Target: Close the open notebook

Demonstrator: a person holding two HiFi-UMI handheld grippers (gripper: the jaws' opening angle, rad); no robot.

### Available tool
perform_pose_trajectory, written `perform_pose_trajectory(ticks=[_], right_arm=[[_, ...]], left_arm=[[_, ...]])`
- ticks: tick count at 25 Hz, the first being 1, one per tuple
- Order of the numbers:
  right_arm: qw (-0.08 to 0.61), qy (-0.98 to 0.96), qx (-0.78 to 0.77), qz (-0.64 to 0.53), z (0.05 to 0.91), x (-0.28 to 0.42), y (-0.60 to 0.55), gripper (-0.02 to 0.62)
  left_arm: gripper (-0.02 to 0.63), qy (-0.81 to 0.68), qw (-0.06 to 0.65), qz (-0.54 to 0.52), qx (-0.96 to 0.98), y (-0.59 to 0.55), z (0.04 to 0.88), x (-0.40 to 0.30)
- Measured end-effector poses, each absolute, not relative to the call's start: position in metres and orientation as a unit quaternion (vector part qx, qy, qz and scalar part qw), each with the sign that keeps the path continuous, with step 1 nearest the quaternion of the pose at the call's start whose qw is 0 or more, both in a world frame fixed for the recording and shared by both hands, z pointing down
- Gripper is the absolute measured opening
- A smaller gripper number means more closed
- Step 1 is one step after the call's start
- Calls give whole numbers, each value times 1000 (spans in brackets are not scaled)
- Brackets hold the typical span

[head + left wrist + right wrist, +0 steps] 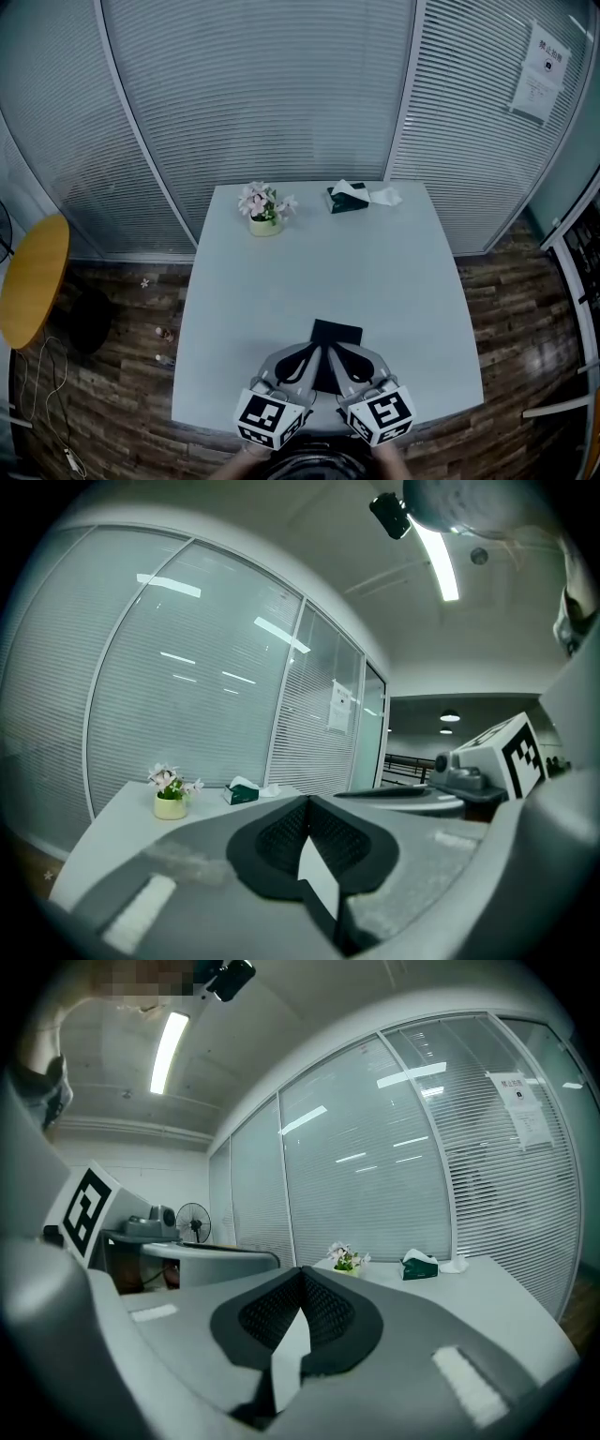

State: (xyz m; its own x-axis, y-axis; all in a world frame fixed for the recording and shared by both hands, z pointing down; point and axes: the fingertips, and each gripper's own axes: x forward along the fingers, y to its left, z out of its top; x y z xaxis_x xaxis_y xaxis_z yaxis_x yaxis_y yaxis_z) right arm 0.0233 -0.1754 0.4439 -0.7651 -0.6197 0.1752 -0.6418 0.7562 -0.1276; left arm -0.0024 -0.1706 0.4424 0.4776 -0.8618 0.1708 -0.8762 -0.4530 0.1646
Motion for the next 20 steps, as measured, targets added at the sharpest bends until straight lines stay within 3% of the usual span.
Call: perform_pose_trajectory(ticks=[20], right_arm=[[68,-931,347,91,448,25,-176,2]], left_arm=[[3,-502,126,39,855,-171,454,-1]])
